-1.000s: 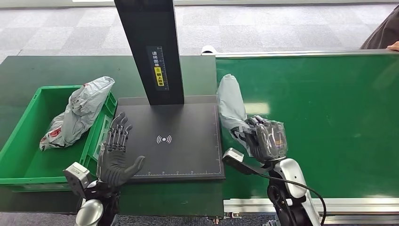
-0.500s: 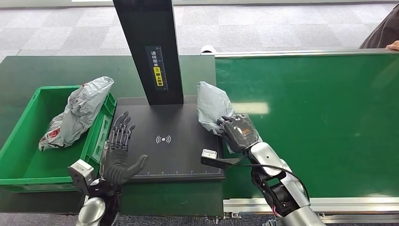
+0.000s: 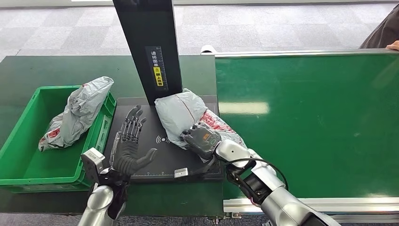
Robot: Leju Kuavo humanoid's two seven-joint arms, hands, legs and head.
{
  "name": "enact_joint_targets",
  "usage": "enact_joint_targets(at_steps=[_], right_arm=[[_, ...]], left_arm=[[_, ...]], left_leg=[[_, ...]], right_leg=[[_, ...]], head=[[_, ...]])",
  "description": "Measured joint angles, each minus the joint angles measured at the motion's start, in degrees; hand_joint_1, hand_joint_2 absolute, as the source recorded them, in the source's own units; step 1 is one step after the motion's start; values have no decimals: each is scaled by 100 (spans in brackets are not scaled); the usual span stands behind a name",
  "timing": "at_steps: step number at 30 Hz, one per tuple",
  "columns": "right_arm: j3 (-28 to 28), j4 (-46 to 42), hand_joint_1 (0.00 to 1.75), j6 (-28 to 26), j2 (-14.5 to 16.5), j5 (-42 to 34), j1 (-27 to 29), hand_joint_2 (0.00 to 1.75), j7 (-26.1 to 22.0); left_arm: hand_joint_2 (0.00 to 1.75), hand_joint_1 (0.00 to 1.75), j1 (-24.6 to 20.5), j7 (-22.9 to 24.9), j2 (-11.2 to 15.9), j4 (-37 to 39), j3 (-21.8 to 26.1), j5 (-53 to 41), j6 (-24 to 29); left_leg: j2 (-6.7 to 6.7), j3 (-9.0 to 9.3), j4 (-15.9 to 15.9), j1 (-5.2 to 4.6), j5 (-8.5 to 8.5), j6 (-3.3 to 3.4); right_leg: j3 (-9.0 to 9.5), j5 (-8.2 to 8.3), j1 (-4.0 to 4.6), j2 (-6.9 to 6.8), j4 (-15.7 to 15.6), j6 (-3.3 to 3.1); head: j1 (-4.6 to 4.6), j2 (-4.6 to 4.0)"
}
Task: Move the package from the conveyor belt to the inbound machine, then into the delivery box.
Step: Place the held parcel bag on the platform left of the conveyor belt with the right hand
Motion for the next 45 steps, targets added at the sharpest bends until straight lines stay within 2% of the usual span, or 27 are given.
enact_joint_targets(at_steps=[5, 12, 16, 19, 34, 40, 45], right_arm=[[279, 372, 175, 70, 167, -106, -93, 175, -39], [562, 678, 175, 138, 337, -538, -135, 175, -387], [668, 746, 12, 157, 388, -612, -131, 175, -430], [737, 792, 0, 169, 413, -660, -117, 175, -457], [943, 850, 0, -56, 511, -1239, -21, 175, -784], [1072, 390, 0, -49, 446, -2433, 163, 175, -896], [1158, 65, 0, -73, 355, -2662, 201, 175, -906]], left_arm=[[175, 0, -159, -26, -2, 202, -42, 16, -1], [175, 0, -374, -48, -12, 442, -80, 126, -64], [175, 0, -422, -55, -20, 529, -89, 138, -77], [175, 0, -441, -74, -20, 587, -89, 168, -83], [175, 0, -607, -135, -22, 845, -95, 233, -82], [175, 0, -635, -146, -28, 906, -127, 238, -36], [175, 0, -646, -151, -33, 917, -140, 244, -6]], left_leg=[[1, 2, 0, 0, 0, 0], [1, 2, 0, 0, 0, 0], [2, 2, 0, 0, 0, 0], [1, 2, 0, 0, 0, 0], [1, 7, 0, 0, 0, 0], [2, 5, 0, 0, 0, 0], [2, 5, 0, 0, 0, 0]], right_leg=[[0, 0, 1, 1, 0, 0], [0, 0, 1, 1, 0, 0], [0, 0, 0, 2, 0, 0], [0, 0, 0, 2, 0, 0], [3, 0, 0, 2, 0, 0], [1, 0, 0, 3, 0, 0], [1, 0, 0, 2, 0, 0]], head=[[0, 0], [1, 0], [1, 0], [0, 0], [-1, 0], [-1, 0], [0, 0]])
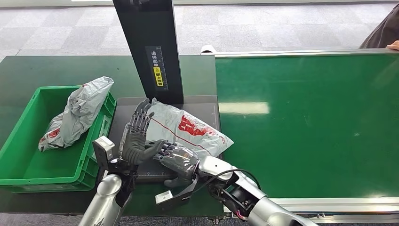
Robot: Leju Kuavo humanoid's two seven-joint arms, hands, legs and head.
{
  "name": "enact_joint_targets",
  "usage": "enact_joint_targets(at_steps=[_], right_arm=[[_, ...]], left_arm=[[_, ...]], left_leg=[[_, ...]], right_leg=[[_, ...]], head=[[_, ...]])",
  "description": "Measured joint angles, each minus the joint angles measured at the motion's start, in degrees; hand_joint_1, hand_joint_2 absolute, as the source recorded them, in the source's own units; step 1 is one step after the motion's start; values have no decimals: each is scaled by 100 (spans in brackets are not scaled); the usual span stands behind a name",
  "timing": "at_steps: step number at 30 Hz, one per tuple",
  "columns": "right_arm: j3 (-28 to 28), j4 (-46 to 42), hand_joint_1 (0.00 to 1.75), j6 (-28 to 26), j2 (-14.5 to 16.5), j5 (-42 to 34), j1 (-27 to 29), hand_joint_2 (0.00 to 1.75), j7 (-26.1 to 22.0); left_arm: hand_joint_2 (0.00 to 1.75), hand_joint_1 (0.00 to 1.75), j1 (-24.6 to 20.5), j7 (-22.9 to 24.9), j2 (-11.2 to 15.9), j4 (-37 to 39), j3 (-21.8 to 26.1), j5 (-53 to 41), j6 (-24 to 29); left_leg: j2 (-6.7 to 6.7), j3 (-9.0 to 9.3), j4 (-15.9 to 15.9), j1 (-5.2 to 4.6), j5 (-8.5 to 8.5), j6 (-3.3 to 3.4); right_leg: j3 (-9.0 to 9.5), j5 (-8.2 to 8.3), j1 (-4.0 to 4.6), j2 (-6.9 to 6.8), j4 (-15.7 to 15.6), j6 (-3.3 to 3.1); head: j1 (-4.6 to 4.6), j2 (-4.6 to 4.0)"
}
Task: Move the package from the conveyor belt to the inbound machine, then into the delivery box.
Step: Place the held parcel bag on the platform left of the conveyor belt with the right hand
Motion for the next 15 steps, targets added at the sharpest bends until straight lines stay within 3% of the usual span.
enact_joint_targets(at_steps=[6, 15], right_arm=[[53, -903, 0, -338, -292, -1108, 122, 175, -8], [-752, -2636, 0, 698, -724, -1929, 1040, 175, 49]], left_arm=[[175, 0, 3, 56, -17, 3, -12, -15, 26], [175, 0, 75, 99, -67, -100, -156, -37, 58]], left_leg=[[-2, 0, 1, 0, 0, 0], [-7, -7, 0, -1, -1, 0]], right_leg=[[1, 0, 0, -1, 0, 0], [0, -1, -1, -2, -1, 1]], head=[[0, 0], [1, 0]])
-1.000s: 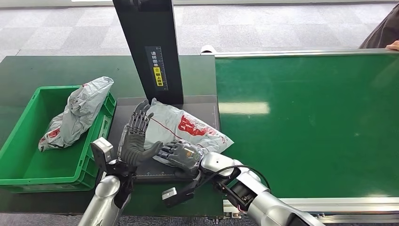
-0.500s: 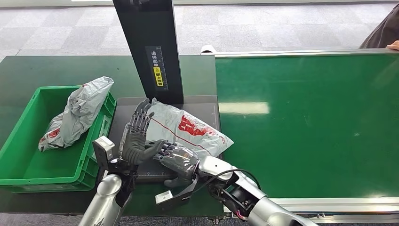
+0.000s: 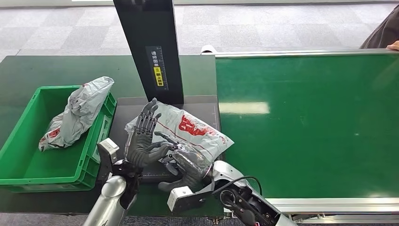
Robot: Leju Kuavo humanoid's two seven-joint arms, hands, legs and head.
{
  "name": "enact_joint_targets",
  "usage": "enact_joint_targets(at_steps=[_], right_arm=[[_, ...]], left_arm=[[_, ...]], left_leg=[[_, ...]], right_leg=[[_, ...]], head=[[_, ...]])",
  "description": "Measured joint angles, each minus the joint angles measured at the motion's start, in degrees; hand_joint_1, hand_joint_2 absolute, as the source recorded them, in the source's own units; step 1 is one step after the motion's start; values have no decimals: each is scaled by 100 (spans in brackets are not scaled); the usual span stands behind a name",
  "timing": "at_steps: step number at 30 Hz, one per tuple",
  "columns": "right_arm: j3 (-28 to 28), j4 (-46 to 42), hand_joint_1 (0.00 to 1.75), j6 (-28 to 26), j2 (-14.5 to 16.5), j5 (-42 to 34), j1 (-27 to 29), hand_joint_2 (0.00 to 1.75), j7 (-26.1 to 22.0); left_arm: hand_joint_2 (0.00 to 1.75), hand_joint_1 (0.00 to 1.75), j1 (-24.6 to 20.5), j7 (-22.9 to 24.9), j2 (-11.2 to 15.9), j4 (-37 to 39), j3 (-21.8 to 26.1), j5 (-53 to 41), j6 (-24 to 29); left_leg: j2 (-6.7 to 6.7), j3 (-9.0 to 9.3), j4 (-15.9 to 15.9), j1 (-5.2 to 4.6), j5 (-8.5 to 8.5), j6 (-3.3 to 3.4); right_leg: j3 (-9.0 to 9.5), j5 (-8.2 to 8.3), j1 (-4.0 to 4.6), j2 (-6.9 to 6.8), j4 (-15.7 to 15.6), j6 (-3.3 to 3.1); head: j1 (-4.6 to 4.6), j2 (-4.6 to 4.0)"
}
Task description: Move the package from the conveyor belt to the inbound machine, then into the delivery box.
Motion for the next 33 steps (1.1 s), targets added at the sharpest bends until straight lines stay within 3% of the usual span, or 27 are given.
enact_joint_targets(at_steps=[9, 16, 26, 33], right_arm=[[-1767, -1821, 0, 530, -381, -695, 1300, 175, 68], [-2541, -2347, 0, 467, -463, -742, 1950, 175, 21], [-3929, -2653, 0, 102, -181, -811, 2795, 175, 110], [-4766, -2661, 0, 47, 45, -940, 3005, 175, 239]], left_arm=[[175, 0, 478, 267, 0, -447, 157, -91, 173], [175, 0, 593, 285, -10, -598, 260, -117, 177], [175, 0, 785, 214, -5, -784, 484, -261, 183], [175, 0, 810, 182, -15, -816, 544, -295, 133]], left_leg=[[-4, -4, 0, 0, -3, 0], [0, -2, -1, 0, -4, 1], [0, -4, -1, 0, -4, 1], [3, -2, -1, 0, -4, 1]], right_leg=[[-4, -4, 0, -7, -3, 1], [-4, -3, 0, -2, -3, 0], [-4, -4, 0, -2, -3, 0], [-4, -3, 0, -1, -3, 0]], head=[[1, 0], [-2, 0], [-1, 0], [-1, 0]])
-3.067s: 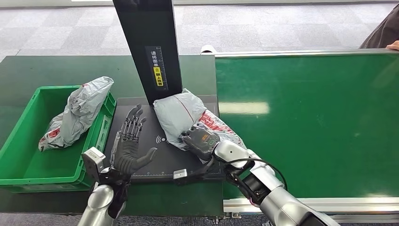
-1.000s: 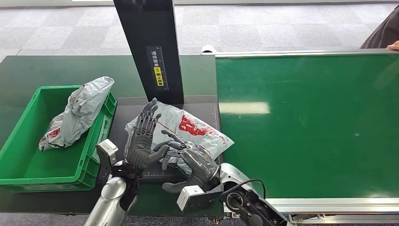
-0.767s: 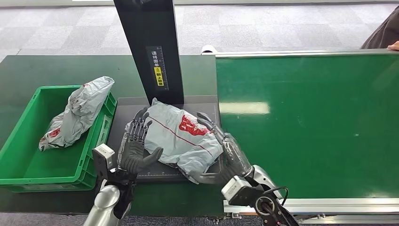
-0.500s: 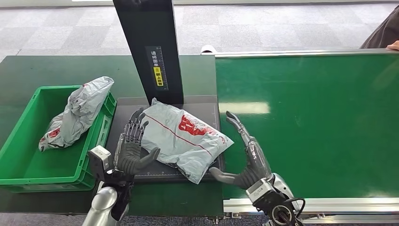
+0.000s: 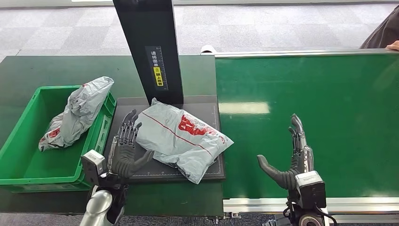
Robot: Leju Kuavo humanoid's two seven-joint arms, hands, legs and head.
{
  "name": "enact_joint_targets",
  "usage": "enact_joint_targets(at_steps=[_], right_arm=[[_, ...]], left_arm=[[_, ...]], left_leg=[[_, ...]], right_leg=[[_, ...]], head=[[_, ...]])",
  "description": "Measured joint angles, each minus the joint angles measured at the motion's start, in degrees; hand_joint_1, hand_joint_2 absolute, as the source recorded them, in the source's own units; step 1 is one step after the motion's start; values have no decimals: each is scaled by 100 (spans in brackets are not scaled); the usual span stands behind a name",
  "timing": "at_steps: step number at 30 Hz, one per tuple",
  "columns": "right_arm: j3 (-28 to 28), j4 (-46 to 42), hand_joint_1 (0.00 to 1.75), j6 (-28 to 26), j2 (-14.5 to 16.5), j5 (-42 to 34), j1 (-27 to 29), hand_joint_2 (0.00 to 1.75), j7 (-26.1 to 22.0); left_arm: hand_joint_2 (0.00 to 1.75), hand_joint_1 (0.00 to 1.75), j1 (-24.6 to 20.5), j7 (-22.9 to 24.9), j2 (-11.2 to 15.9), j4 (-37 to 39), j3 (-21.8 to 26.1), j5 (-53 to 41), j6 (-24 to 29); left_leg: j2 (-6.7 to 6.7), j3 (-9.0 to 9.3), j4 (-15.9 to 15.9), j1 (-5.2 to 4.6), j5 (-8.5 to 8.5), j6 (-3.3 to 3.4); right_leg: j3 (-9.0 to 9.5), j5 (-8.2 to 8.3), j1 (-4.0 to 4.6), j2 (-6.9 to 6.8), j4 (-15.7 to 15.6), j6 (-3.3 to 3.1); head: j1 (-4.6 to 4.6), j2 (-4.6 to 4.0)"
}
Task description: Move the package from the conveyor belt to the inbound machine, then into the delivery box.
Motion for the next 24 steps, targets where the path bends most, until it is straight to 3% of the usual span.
enact_joint_targets(at_steps=[8, 13, 18, 24], right_arm=[[-377, 31, 0, 246, 148, -135, 45, 175, 241], [-596, 243, 0, 547, 207, -52, 2, 175, 461], [-681, 428, 0, 885, 219, 178, -56, 175, 695], [-688, 579, 0, 1057, 219, 303, -59, 175, 719]], left_arm=[[175, 0, 22, 4, -13, -39, 28, -74, -87], [175, 0, 68, 14, -13, -74, 16, -480, 205], [175, 0, 69, 23, 6, -74, -146, -1839, 1291], [175, 0, 44, 75, 118, -56, -670, -3281, 1555]], left_leg=[[0, 0, 0, 0, 0, 0], [-1, -1, 0, 0, 0, 0], [-1, 0, 0, 0, 0, 0], [-1, 0, 0, 0, 0, 0]], right_leg=[[0, 0, 0, 0, 0, 0], [0, 0, 0, 0, 0, 0], [0, 0, 0, 0, 0, 0], [-2, 0, 0, 0, 0, 0]], head=[[0, 0], [1, 0], [-1, 0], [0, 0]])
